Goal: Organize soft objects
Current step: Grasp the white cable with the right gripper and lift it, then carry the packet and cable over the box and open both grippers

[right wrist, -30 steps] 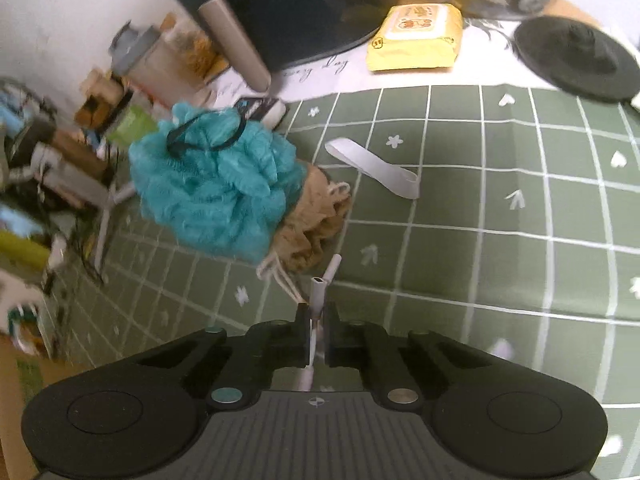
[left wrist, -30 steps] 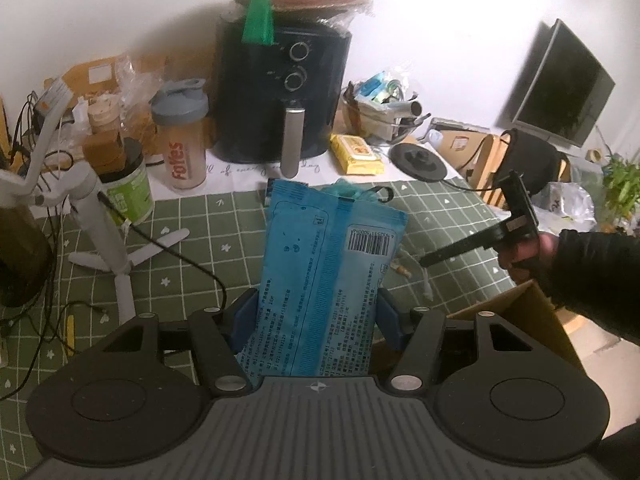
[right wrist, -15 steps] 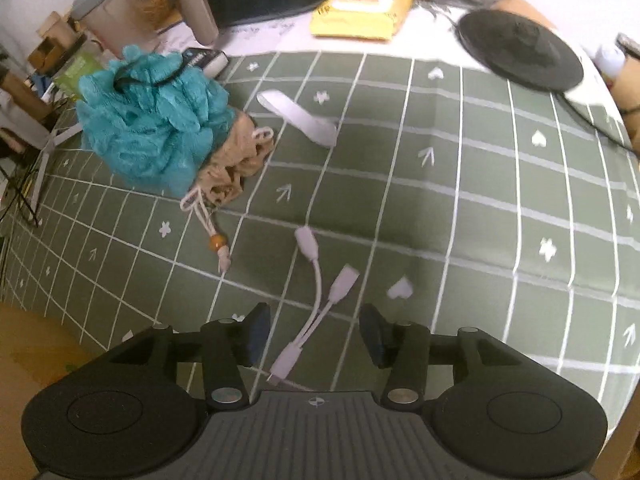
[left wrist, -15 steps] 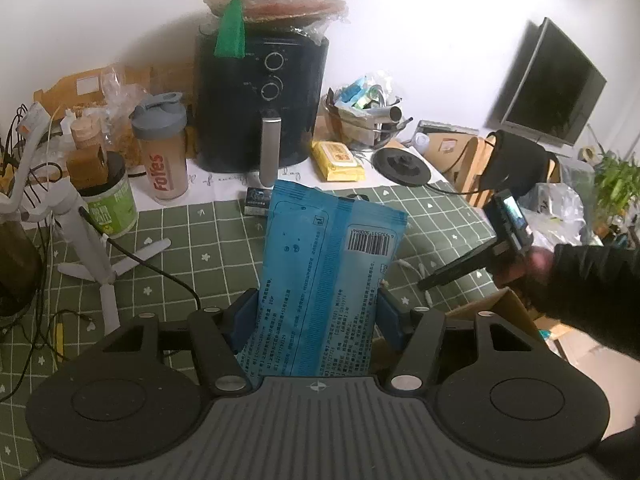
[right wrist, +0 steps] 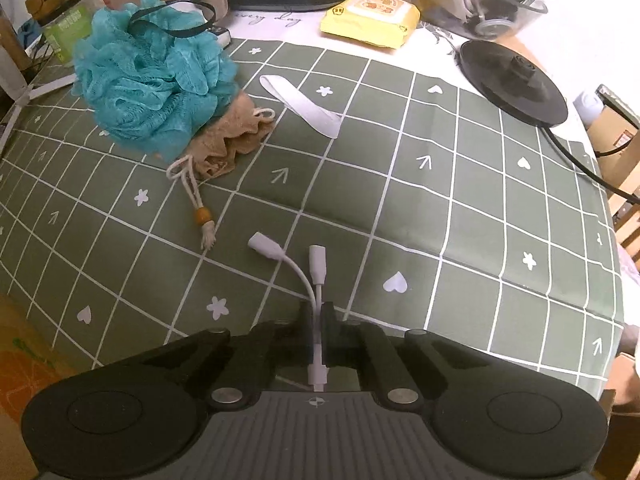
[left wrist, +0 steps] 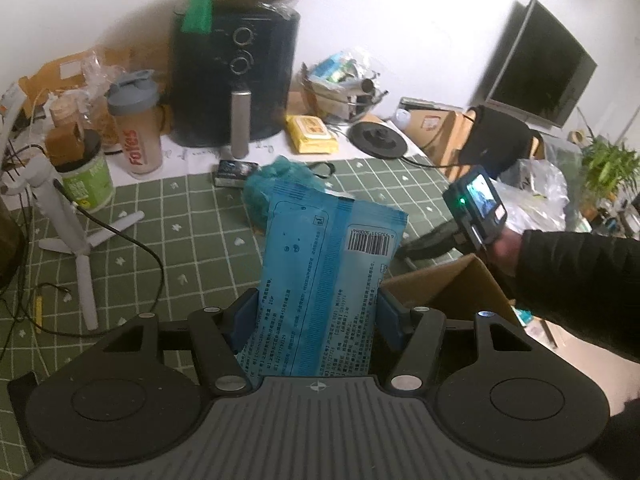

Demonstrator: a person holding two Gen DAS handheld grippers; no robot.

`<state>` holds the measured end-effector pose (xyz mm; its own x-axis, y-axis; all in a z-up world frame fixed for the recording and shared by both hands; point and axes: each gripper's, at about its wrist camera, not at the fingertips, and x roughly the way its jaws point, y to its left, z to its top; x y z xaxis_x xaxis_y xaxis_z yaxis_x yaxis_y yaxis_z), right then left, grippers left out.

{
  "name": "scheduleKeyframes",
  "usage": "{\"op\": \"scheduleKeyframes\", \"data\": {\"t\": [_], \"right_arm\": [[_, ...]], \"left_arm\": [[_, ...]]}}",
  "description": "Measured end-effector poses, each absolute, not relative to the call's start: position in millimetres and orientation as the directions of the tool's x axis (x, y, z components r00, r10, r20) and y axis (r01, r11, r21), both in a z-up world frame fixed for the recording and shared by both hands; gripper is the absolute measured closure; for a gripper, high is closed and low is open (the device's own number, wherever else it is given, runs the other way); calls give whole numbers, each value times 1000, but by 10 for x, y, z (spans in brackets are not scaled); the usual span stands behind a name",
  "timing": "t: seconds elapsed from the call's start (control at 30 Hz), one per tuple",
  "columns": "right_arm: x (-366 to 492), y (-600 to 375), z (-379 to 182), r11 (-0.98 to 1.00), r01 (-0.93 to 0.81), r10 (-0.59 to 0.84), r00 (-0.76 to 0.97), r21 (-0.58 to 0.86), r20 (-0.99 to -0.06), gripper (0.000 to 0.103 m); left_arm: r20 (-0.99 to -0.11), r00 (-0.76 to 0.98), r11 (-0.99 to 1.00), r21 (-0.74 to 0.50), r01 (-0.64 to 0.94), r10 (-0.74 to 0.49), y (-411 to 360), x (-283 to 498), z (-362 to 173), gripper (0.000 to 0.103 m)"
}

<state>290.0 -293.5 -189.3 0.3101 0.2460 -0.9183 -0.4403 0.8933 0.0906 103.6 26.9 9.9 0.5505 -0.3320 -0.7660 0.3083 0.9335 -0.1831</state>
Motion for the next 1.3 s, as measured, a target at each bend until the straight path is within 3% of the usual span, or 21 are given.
{"op": "scheduleKeyframes", "data": {"t": [0.27, 0.67, 0.87, 0.97, 1.3], "right_arm": [[2804, -3191, -1469, 907, -395, 309, 382, 149, -871, 98], [2401, -3506, -731, 895, -392, 399, 485, 214, -779, 100], [2179, -3573, -517, 888, -396, 425, 513, 233, -746, 100], [2077, -3585, -425, 883, -400, 438, 522, 243, -732, 100], [1677, -3549, -198, 848, -439, 508, 513, 297, -692, 100]], "left_arm": [[-754, 544, 910, -173, 377, -369, 133, 947, 145, 43], [-796, 468, 793, -25, 608, -384, -243, 832, 10, 42], [-832, 417, 703, 46, 710, -367, -385, 757, -137, 33], [-835, 410, 705, 38, 708, -367, -396, 749, -167, 24], [-815, 482, 823, 12, 568, -321, -351, 679, -150, 23]]}}
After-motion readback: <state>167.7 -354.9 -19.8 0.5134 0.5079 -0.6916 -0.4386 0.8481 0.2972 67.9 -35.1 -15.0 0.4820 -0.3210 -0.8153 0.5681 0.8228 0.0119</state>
